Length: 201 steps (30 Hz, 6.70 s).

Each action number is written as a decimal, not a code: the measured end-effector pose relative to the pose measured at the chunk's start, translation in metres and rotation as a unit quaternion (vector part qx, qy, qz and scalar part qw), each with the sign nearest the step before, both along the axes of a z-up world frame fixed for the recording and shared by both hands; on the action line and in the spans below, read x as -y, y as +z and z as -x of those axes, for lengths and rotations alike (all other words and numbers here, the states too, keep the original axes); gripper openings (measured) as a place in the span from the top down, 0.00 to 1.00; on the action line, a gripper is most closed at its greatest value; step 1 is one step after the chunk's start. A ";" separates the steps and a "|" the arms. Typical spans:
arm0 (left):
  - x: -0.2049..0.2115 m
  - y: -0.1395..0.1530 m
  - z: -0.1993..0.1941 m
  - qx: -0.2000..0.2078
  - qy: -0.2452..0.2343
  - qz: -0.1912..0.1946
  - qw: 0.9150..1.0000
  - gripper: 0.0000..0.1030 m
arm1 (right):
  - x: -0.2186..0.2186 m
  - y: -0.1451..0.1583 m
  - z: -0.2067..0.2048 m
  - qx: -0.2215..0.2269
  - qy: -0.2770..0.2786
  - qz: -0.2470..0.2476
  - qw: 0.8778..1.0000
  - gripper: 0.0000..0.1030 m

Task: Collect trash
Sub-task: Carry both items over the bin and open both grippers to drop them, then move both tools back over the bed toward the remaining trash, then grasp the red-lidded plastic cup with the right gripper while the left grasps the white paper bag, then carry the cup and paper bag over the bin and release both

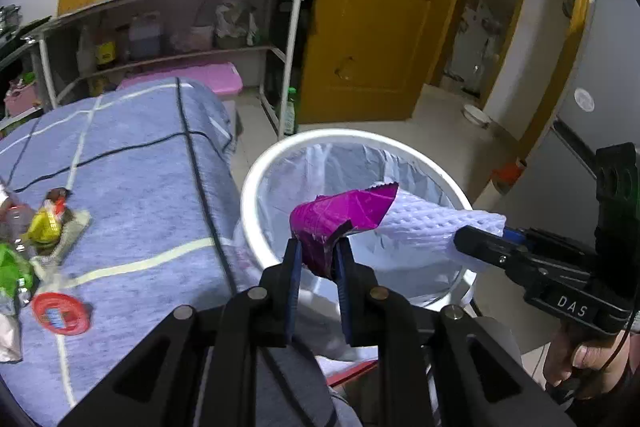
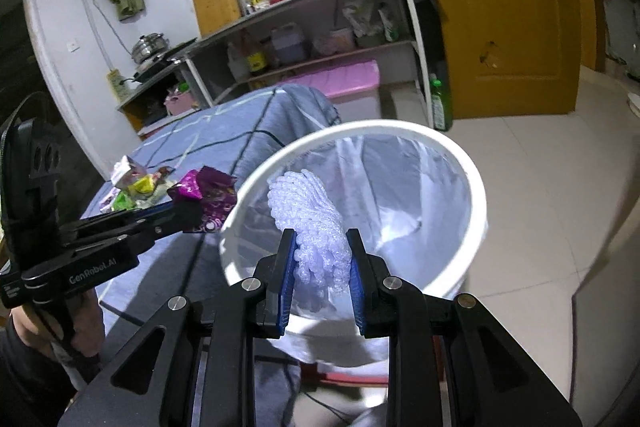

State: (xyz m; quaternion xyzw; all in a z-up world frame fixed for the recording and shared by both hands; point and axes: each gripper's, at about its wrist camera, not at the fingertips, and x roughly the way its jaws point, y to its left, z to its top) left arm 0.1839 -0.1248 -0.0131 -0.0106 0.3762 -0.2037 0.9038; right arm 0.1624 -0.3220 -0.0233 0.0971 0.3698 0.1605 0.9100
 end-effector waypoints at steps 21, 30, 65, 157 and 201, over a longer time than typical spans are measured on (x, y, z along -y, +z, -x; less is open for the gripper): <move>0.007 -0.007 0.000 -0.010 -0.006 0.014 1.000 0.51 | 0.008 -0.007 -0.003 -0.012 -0.018 0.016 1.000 0.68; -0.007 0.002 0.012 0.002 0.010 0.019 1.000 0.46 | 0.003 -0.002 0.003 -0.003 -0.021 0.023 1.000 0.50; -0.152 0.004 0.084 0.045 0.190 0.018 0.981 0.34 | -0.136 0.017 0.028 0.017 0.150 0.008 0.988 0.50; -0.255 -0.030 0.080 0.010 0.213 0.009 0.977 0.81 | -0.282 -0.025 -0.049 -0.041 0.218 0.058 0.973 0.58; -0.078 0.029 0.051 0.050 0.081 0.023 0.995 0.82 | -0.080 0.038 0.014 0.026 0.067 0.017 0.997 0.58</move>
